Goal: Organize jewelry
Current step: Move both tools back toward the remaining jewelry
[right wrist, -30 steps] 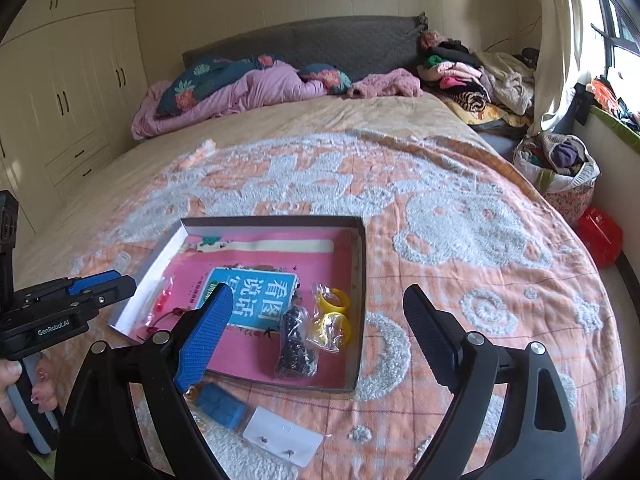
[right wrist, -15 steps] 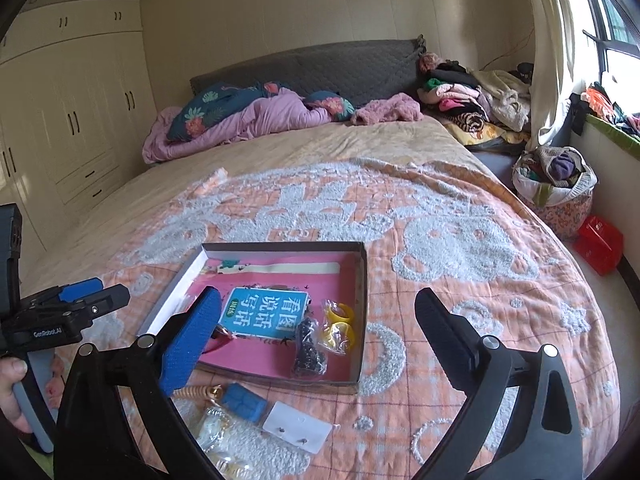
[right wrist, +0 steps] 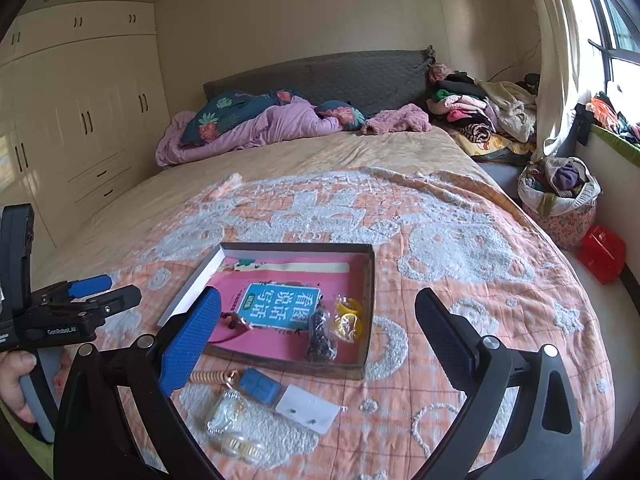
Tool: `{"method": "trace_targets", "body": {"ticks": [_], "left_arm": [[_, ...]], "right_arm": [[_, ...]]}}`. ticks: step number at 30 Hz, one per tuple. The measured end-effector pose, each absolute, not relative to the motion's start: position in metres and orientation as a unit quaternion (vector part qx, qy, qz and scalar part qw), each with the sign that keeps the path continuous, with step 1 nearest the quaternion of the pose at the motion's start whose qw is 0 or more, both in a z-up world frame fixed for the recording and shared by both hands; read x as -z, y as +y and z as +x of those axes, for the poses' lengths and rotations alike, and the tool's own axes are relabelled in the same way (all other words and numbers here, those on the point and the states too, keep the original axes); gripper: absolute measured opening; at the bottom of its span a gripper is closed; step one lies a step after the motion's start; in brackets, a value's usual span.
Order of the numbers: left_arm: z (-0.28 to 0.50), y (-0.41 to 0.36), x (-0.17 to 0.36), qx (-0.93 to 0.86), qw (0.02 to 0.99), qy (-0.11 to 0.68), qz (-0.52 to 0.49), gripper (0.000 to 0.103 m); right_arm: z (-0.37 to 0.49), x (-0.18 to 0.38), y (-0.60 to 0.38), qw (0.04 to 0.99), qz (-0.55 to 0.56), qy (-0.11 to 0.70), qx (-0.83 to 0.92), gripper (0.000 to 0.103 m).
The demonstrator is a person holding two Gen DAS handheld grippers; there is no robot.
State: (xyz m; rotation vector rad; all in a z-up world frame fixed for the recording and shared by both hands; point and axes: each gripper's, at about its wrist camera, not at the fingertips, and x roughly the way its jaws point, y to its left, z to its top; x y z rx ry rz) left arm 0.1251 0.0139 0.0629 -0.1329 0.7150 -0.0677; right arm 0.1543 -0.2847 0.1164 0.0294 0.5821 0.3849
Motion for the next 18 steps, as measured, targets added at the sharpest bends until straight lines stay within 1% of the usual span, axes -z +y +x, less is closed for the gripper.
{"method": "trace_targets", "body": {"ticks": [18], "left_arm": [[0.103, 0.011, -0.042, 0.021, 0.929, 0.367, -0.04, 0.091]], "right_arm": [[0.115, -0.075, -0.269, 0.916, -0.002, 0.333, -0.223, 0.097]]}}
